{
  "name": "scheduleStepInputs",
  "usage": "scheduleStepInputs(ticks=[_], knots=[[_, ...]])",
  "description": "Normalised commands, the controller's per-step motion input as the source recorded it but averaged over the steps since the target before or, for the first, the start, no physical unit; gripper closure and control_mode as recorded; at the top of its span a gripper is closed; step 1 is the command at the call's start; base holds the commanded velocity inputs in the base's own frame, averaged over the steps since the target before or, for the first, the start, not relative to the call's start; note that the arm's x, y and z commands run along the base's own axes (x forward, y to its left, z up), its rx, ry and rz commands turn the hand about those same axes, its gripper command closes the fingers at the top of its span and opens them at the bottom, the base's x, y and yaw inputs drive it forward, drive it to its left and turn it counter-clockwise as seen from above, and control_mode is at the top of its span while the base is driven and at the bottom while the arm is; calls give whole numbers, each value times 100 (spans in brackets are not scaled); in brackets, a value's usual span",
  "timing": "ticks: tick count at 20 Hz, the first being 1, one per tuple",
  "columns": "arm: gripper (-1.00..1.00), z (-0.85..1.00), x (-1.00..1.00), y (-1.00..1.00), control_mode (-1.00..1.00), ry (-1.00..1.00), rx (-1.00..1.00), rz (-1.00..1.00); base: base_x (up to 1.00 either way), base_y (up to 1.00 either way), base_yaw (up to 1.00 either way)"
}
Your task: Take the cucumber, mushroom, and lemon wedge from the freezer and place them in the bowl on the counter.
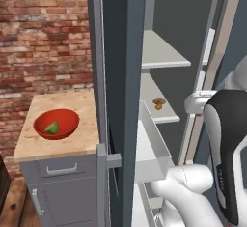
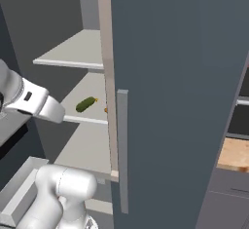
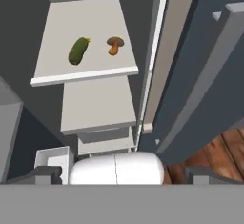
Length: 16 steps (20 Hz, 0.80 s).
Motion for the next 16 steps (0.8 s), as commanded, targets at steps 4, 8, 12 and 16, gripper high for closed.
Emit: scheduleStepInputs(ticks=[4,8,12,16], knots=[[-100,-30,68,4,-100,-12,1,0,0,0,0],[-100,-32,66,0,-100,-10,0,1,0,0,0],[-100,-34,62,0,-100,0,0,0,0,0,0],[-100,-35,62,0,-100,0,0,0,0,0,0]])
